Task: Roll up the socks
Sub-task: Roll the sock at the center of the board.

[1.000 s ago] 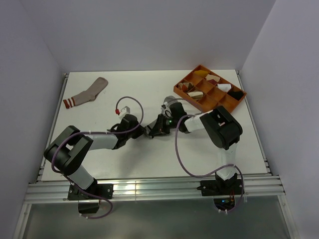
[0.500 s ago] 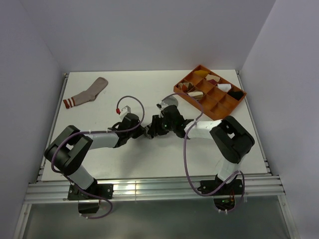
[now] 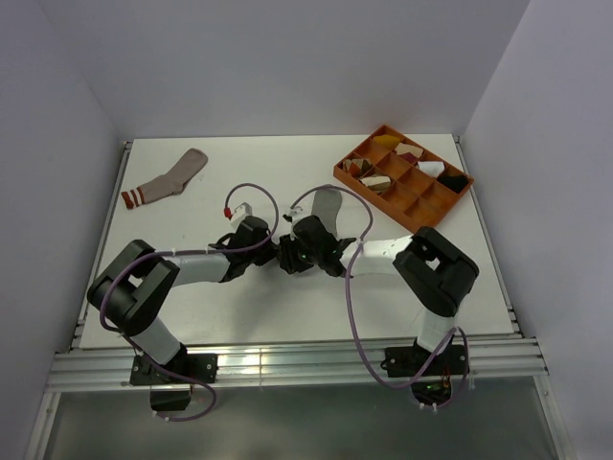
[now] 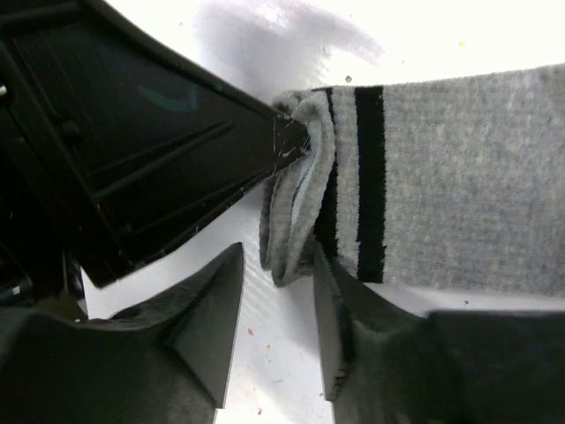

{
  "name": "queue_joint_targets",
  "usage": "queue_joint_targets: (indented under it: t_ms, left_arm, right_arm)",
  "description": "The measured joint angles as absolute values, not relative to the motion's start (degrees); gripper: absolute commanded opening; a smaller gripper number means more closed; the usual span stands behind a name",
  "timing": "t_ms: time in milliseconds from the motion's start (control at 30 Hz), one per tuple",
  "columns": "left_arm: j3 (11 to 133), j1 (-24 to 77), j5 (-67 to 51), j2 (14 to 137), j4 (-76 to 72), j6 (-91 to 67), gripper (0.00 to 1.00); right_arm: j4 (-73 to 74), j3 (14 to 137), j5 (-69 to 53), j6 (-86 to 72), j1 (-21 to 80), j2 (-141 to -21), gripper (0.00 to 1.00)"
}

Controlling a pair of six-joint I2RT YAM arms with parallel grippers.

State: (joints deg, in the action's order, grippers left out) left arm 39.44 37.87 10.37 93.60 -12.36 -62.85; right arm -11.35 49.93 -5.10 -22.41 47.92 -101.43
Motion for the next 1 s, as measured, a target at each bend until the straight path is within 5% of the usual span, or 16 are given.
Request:
queue_joint_targets:
  t_ms: [367,700,1000]
  left_arm:
    - [39.57,37.87,10.57,93.49,-11.81,-64.38,0.01]
    - [37.80,37.87,12.71,84.82,-8.97,-65.19,0.41]
    - [34.57,37.87,13.37,79.26,-10.20,-65.21,0.41]
  right_arm:
    - [-10.15,51.40,-3.09,-22.44,48.29,-102.50,0.00]
    - [-20.88,45.17,-20.29,-35.55,38.17,-103.61,0.00]
    - [-46.02,39.79,-40.56,-57.80,28.99,-114.78,0.00]
